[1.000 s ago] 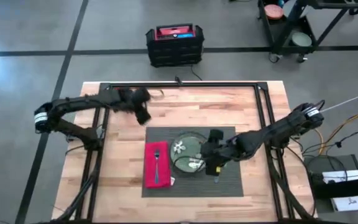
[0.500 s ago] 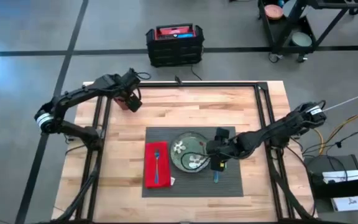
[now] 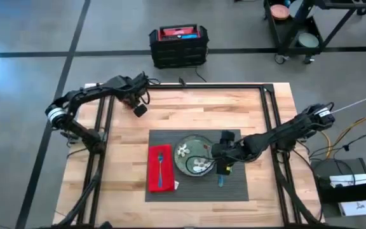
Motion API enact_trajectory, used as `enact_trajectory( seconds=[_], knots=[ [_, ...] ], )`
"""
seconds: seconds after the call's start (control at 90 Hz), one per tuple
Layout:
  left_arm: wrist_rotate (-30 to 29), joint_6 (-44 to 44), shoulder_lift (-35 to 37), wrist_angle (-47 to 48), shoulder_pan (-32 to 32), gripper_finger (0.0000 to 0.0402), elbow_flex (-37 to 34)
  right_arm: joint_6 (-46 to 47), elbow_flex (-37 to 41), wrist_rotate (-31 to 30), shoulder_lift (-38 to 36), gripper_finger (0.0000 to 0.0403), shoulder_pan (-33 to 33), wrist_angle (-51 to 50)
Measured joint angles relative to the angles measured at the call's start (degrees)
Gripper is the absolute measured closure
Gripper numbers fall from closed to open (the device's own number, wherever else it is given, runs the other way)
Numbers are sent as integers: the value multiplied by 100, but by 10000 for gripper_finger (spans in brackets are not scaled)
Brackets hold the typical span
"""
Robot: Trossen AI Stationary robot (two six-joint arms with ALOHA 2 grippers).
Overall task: Set table place
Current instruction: Put the red cup above the gray table mat
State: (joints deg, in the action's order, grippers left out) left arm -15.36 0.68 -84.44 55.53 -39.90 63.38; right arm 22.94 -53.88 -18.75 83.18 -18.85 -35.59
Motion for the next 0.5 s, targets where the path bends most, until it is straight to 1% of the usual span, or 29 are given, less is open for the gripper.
enact_trajectory(
  seconds=[0.111,0.156,0.244,0.389,0.5],
  knots=[
    [260,122,-3,-3,434,399,530,180,-37,278,-275,203,-39,-48],
    [439,175,-53,-19,680,399,797,272,-36,324,-407,205,-72,-77],
    [532,283,-294,-47,1227,400,1338,390,-33,337,-684,208,-194,-57],
    [564,510,-1138,-104,2079,401,2383,562,-29,287,-1050,206,-370,-58],
    [573,852,-2064,-172,2494,401,3323,692,-27,270,-1336,209,-482,-201]
  ],
)
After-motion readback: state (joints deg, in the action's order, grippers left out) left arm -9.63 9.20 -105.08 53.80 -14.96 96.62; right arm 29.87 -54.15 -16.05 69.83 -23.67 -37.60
